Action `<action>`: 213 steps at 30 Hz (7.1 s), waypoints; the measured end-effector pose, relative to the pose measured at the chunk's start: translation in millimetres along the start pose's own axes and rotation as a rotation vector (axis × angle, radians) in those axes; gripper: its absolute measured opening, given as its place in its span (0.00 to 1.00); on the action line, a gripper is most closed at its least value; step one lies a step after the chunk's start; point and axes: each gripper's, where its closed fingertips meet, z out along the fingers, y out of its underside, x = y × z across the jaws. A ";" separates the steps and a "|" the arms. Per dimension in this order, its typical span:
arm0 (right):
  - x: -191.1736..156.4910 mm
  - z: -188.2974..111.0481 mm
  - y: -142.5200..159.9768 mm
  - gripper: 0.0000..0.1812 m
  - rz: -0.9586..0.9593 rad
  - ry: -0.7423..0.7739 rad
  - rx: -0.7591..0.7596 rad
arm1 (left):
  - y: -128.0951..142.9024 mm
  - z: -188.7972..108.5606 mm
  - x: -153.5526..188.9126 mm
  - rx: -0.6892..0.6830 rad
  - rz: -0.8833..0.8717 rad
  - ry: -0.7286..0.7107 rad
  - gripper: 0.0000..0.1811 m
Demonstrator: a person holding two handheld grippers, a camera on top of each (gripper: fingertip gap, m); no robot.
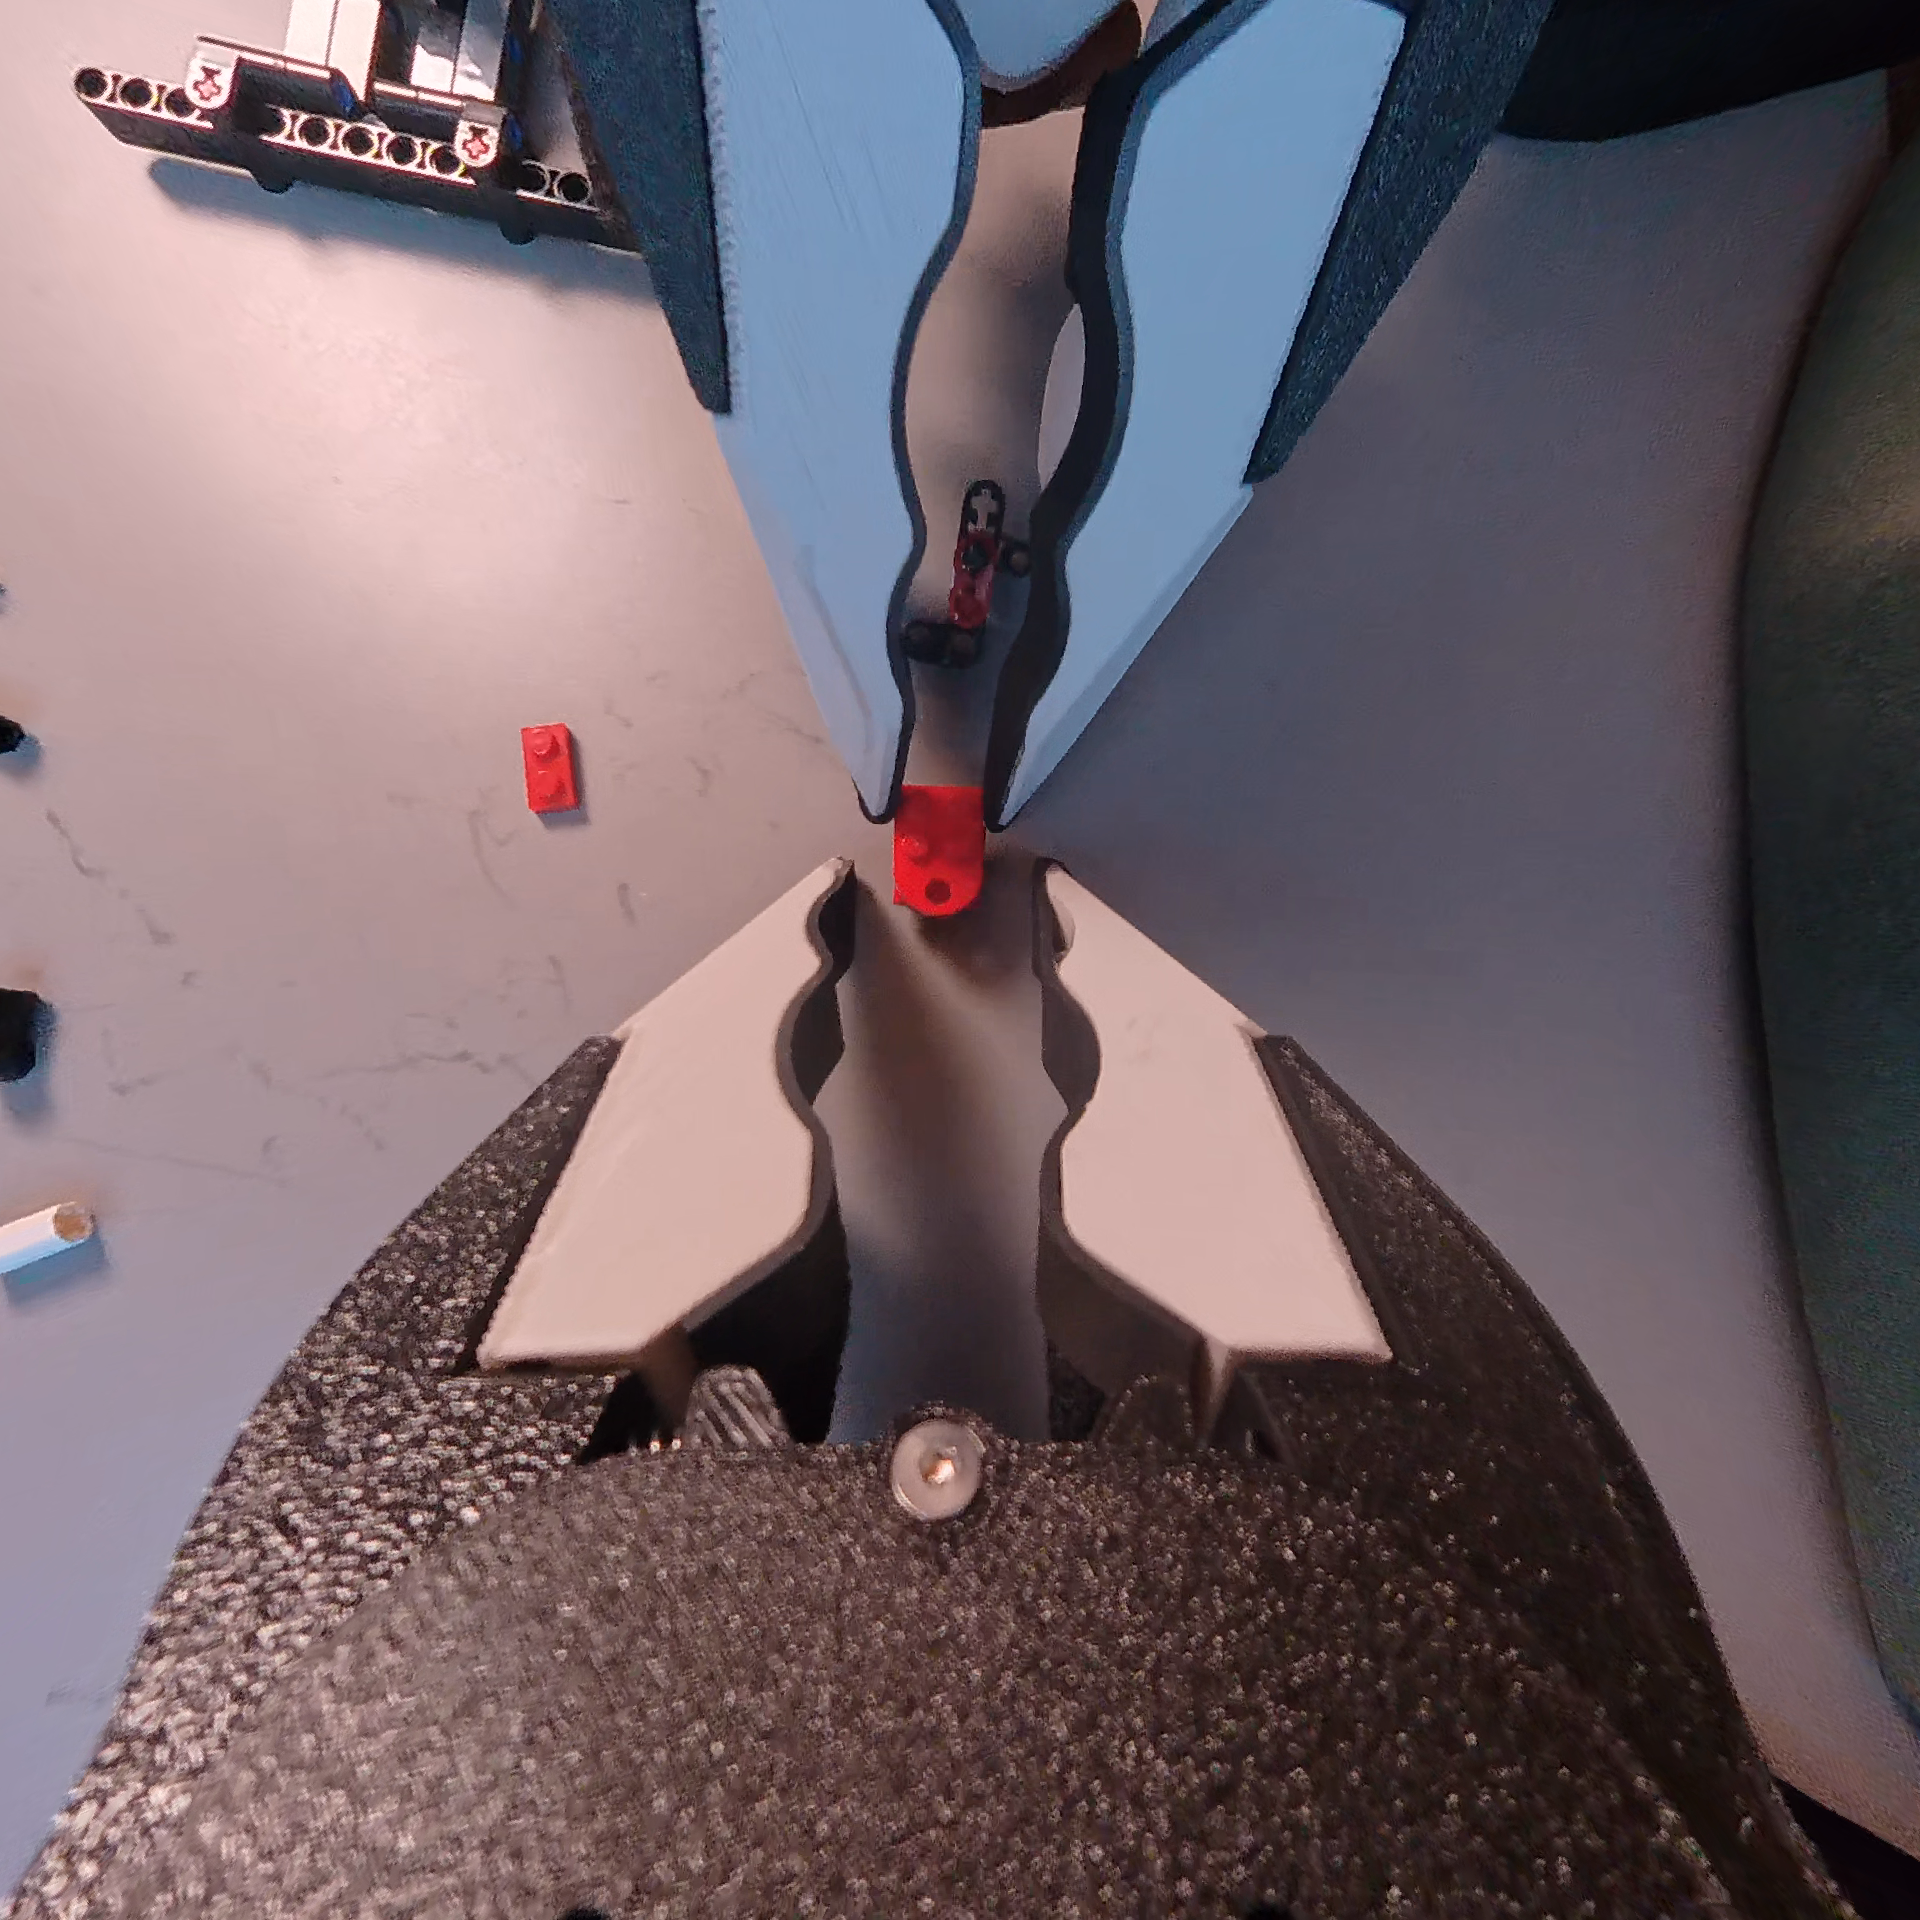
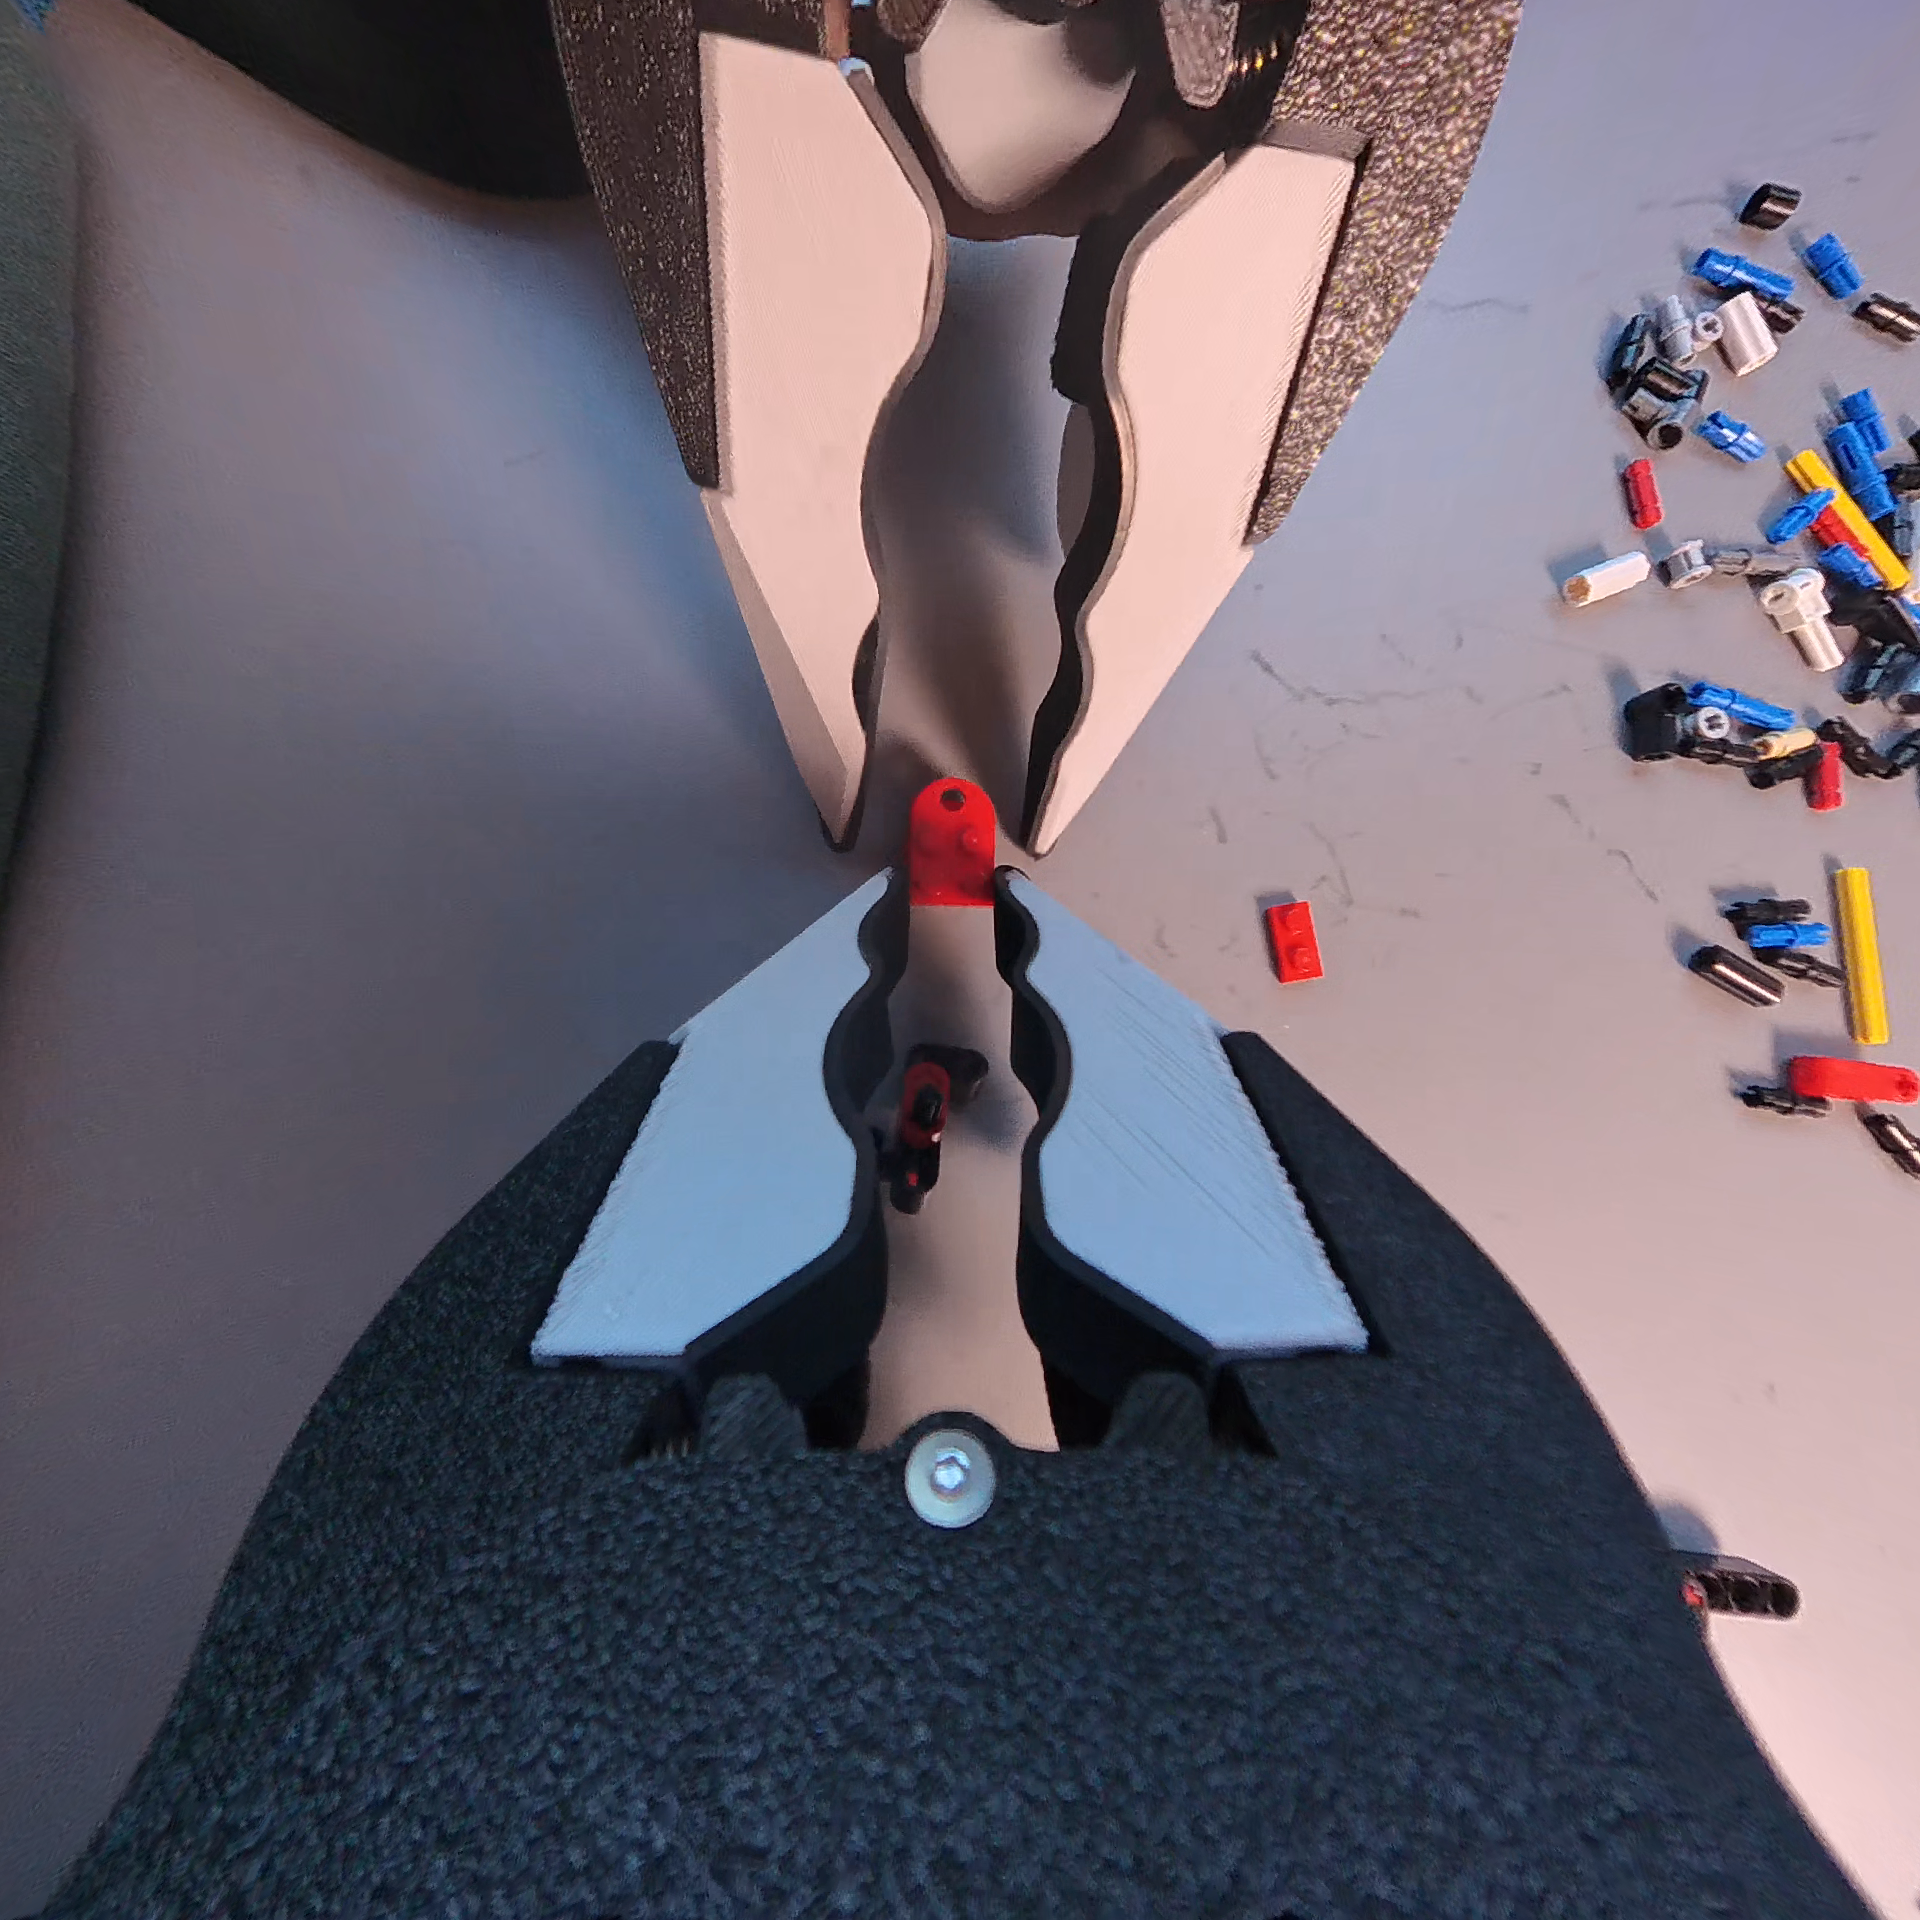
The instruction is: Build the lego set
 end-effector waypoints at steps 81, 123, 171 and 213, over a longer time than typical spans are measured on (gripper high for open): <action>11.4 -60.8 -52.4 0.17 -0.121 0.126 0.247 | -46.8 -62.7 6.3 0.506 -0.125 0.199 0.09; -16.1 -90.1 -69.4 0.05 -0.367 0.322 0.437 | -91.1 -81.2 37.4 0.676 -0.417 0.606 0.10; -7.2 -97.3 -74.0 0.06 -0.198 0.267 0.642 | -87.4 -88.2 26.5 0.730 -0.044 0.160 0.19; 49.7 -41.1 5.3 0.11 -0.112 0.108 -0.068 | -24.3 -39.4 -26.2 0.349 -0.106 -0.081 0.09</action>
